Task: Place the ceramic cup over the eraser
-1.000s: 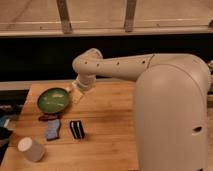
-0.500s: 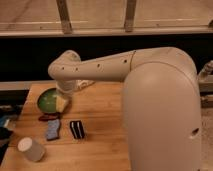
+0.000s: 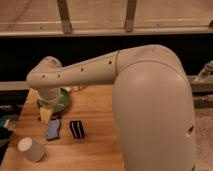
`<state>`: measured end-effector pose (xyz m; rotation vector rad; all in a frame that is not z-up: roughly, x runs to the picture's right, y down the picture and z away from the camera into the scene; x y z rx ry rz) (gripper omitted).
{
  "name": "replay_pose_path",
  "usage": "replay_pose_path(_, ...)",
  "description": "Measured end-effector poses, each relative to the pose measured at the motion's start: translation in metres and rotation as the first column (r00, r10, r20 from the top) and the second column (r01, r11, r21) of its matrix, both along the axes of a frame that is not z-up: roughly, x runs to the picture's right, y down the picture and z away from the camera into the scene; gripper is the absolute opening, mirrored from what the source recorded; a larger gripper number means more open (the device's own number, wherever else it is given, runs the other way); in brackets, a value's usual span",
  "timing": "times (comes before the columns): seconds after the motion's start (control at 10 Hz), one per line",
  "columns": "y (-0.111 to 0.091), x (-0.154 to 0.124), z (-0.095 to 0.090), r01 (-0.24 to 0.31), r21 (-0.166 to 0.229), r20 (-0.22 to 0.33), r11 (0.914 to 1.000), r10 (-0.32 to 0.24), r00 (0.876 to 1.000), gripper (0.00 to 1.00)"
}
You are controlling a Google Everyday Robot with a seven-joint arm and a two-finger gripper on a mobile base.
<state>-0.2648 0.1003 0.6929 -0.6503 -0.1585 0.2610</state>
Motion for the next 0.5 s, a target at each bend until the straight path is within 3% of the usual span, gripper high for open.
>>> replay_pose_path(0.5,-0.0006,0.0022,0.0033,0.006,-0.004,-0.006,1.0000,-0.006,1.000,0.80)
